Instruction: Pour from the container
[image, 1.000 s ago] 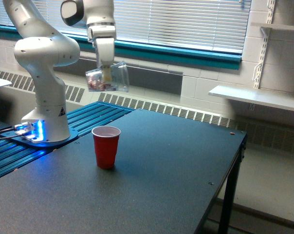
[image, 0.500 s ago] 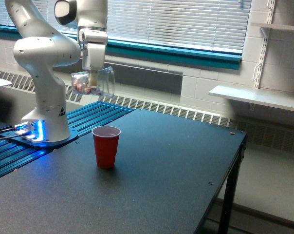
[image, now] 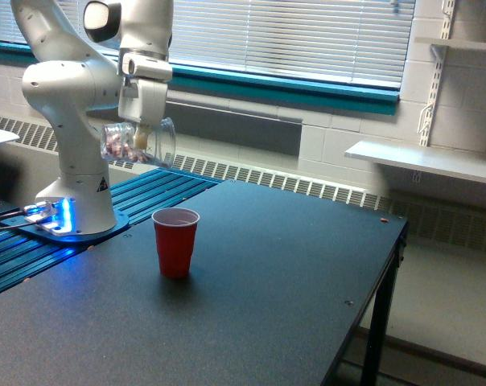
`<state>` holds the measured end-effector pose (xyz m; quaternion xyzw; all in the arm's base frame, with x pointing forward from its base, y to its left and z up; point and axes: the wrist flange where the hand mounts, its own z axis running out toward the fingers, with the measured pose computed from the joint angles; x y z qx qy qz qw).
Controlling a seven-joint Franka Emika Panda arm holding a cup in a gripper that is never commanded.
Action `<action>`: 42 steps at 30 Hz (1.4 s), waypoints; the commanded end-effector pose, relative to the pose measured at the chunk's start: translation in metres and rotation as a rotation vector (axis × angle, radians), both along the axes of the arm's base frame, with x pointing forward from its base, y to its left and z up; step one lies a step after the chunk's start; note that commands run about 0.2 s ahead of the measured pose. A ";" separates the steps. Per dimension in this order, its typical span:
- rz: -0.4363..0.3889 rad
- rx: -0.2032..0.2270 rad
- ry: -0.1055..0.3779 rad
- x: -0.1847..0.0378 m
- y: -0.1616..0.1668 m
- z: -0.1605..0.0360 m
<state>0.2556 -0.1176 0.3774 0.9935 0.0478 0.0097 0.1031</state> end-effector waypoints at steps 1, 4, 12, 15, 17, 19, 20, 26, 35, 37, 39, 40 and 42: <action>0.003 0.010 0.064 -0.007 0.001 -0.022; -0.016 0.014 0.070 -0.007 0.001 -0.026; -0.062 0.028 0.082 -0.001 -0.001 -0.025; -0.070 0.033 0.087 0.002 -0.001 -0.025; -0.075 0.035 0.092 0.003 -0.001 -0.025; -0.081 0.040 0.095 0.005 -0.002 -0.025; -0.081 0.039 0.097 0.006 -0.002 -0.025; -0.079 0.041 0.104 0.008 -0.001 -0.026; -0.069 0.036 0.125 0.009 0.001 -0.028; -0.074 0.037 0.131 0.009 0.001 -0.029; -0.076 0.035 0.136 0.009 0.001 -0.029; -0.076 0.029 0.139 0.009 0.001 -0.030; -0.073 0.029 0.144 0.010 0.001 -0.031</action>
